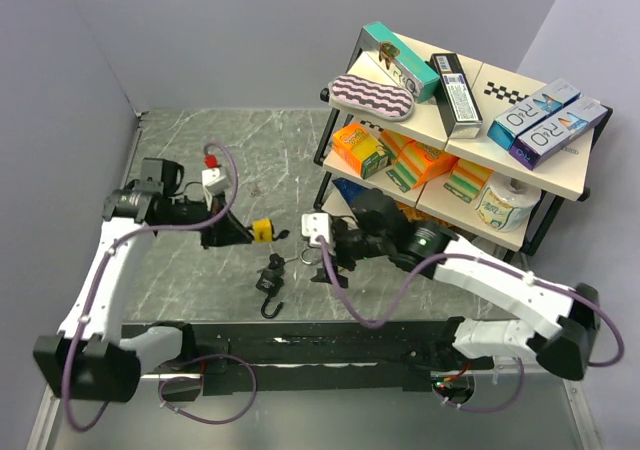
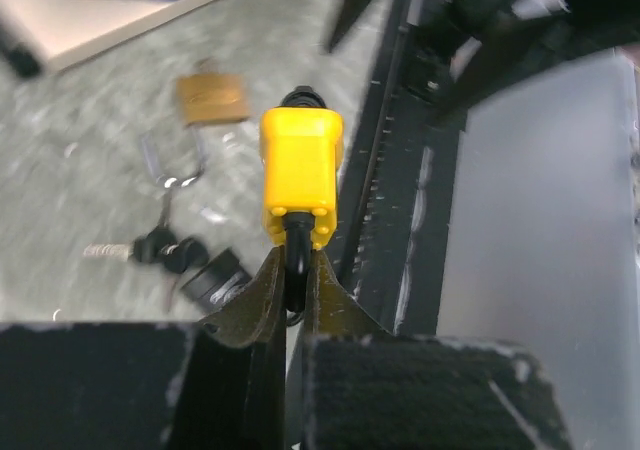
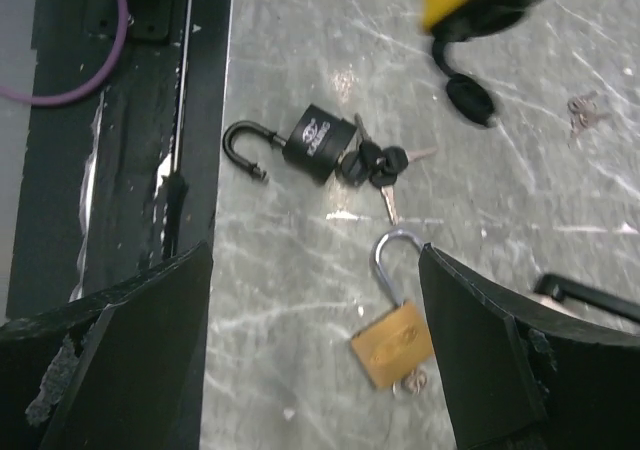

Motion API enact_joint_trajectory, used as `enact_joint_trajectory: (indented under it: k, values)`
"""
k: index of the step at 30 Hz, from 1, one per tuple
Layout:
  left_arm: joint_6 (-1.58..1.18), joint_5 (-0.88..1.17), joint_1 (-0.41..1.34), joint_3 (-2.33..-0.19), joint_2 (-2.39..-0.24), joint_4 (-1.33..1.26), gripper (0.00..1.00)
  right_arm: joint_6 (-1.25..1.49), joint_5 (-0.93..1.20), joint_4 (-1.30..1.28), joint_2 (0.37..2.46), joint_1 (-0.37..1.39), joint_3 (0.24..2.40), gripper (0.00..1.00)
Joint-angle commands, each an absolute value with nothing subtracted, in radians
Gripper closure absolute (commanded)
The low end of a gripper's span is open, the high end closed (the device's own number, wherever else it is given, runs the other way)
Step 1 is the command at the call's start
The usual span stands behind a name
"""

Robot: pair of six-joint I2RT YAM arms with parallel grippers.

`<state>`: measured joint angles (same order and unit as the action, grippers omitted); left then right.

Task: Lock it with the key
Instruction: Adjust the lock.

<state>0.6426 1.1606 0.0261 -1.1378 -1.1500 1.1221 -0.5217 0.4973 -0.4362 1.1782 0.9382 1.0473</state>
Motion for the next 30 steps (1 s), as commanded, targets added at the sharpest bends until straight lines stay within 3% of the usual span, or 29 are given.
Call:
enact_joint_trajectory:
  k: [1, 7, 10, 17, 30]
  values:
    - [0.447, 1.178, 0.201, -1.134, -1.069, 0.876, 0.99, -0.535, 0.462, -0.483, 1.027, 0.917, 1.005, 0.09]
    - [0.328, 1.179, 0.452, -1.132, -1.031, 0.735, 0.99, -0.503, 0.469, -0.552, 0.795, 0.893, 0.928, 0.2]
    - [0.378, 1.207, 0.515, -1.152, -1.063, 0.755, 0.99, -0.512, 0.479, -0.534, 0.732, 0.893, 0.894, 0.35]
    - [0.391, 1.137, 0.66, -1.163, -1.072, 0.707, 0.99, -0.572, 0.595, -0.569, 0.742, 0.893, 0.911, 0.54]
    - [0.359, 1.124, 0.672, -1.126, -1.063, 0.634, 0.99, -0.588, 0.67, -0.551, 0.785, 0.905, 0.928, 0.66]
